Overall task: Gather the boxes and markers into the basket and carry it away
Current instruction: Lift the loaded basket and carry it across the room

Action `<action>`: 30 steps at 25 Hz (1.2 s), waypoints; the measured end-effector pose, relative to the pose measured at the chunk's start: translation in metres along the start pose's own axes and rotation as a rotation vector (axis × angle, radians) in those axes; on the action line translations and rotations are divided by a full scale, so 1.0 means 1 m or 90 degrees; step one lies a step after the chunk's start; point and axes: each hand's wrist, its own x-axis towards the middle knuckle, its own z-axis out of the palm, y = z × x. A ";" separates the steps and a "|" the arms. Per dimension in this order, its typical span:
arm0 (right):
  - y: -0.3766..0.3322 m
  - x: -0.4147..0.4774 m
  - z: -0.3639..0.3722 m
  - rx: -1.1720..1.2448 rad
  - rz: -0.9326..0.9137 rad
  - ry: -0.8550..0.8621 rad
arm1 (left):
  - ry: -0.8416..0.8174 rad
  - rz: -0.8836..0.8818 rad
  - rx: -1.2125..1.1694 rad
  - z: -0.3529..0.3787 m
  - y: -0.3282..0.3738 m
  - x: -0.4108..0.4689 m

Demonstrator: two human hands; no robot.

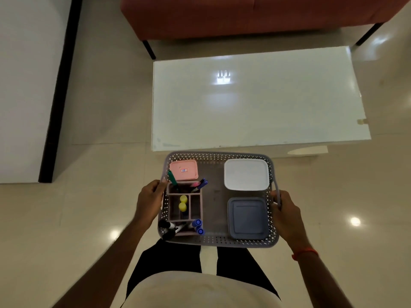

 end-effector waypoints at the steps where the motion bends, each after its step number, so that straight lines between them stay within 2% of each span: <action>1: 0.004 0.006 0.004 0.000 0.008 -0.002 | 0.015 -0.016 -0.007 0.006 -0.007 0.004; 5: 0.017 0.032 0.029 -0.014 0.034 -0.001 | 0.051 -0.062 -0.005 0.028 -0.036 0.024; 8: 0.029 0.059 0.058 -0.016 0.010 0.003 | 0.059 -0.085 -0.044 0.044 -0.064 0.049; 11: 0.043 0.084 0.092 0.004 -0.001 -0.053 | 0.069 -0.124 -0.070 0.061 -0.089 0.076; 16: 0.087 0.136 0.153 -0.008 0.042 -0.087 | 0.088 -0.176 -0.137 0.098 -0.133 0.138; 20: 0.132 0.180 0.205 0.039 0.094 -0.109 | 0.093 -0.192 -0.184 0.128 -0.182 0.198; 25: 0.190 0.240 0.266 0.127 0.121 -0.125 | 0.044 -0.251 -0.235 0.165 -0.231 0.257; 30: 0.224 0.291 0.313 0.162 0.129 -0.113 | -0.051 -0.272 -0.261 0.187 -0.267 0.297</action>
